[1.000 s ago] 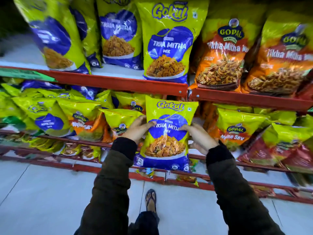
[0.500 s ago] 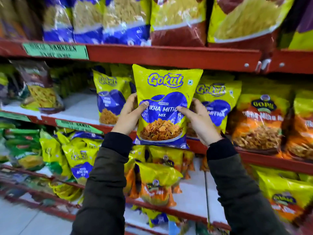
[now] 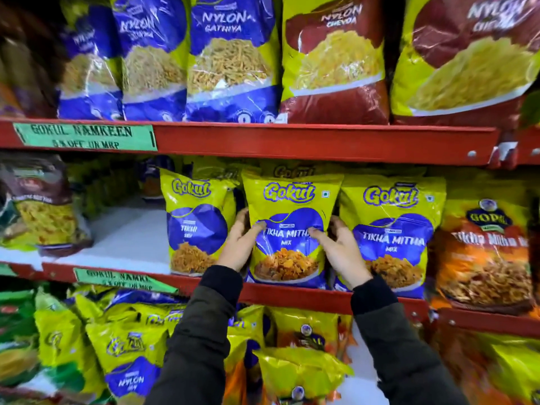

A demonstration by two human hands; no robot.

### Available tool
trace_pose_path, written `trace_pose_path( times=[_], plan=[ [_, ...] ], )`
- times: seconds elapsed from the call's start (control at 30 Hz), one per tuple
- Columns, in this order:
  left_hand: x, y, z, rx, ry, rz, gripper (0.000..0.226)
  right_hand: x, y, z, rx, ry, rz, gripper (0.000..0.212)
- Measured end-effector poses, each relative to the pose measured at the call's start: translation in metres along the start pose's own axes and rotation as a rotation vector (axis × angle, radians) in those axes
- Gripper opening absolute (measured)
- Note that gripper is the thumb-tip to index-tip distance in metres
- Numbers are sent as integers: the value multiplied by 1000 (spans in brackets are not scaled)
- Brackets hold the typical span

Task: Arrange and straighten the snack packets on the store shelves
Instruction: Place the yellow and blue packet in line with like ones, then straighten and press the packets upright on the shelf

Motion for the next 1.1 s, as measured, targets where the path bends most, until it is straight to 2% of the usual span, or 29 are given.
trace_pose_path(
  times=[0.07, 0.1, 0.17, 0.2, 0.27, 0.37, 0.47, 0.7, 0.77, 0.87, 0.97, 1.03, 1.1],
  plan=[
    [9, -9, -1, -38, -16, 35, 28, 10, 10, 2, 52, -11, -2, 31],
    [15, -15, -1, -49, -28, 38, 31, 17, 19, 4, 95, -42, 11, 22],
    [25, -27, 1, -92, -86, 41, 50, 30, 34, 14, 175, -140, 13, 10],
    [30, -32, 2, -107, -129, 30, 53, 35, 39, 18, 188, -179, 9, 12],
    [33, -42, 10, -102, -257, -30, 41, 39, 42, 21, 193, -208, 14, 15],
    [31, -49, 17, -82, -391, -129, 50, 34, 45, 28, 192, -289, 41, 12],
    [31, -52, 22, -66, -462, -163, 35, 39, 49, 42, 136, -372, 100, 19],
    [41, -51, 18, 83, -531, -89, 42, 57, 41, 47, -37, -377, 17, 17],
    [37, -49, 17, 94, -529, -115, 42, 49, 55, 54, -176, -404, 156, 23],
    [20, -51, 7, 240, -499, -241, 36, 23, 90, 65, -546, -559, 472, 36],
    [-13, -63, -21, 515, -423, -535, 57, -1, 112, 42, -759, -570, 813, 29],
    [-32, -69, -60, 820, -339, -749, 59, -5, 101, 35, -1017, -533, 799, 37],
    [-30, -64, -80, 1057, -259, -814, 61, 9, 84, 19, -1187, -423, 701, 47]
  ],
)
Point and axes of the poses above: each hand's wrist, its own x-axis towards the middle knuckle, its own z-axis out of the back of the hand, y = z × x, the point moved 9 cm from there along x, towards the middle knuckle, and after that the axes turned 6 degrees about -y, right-handed, at the moved point
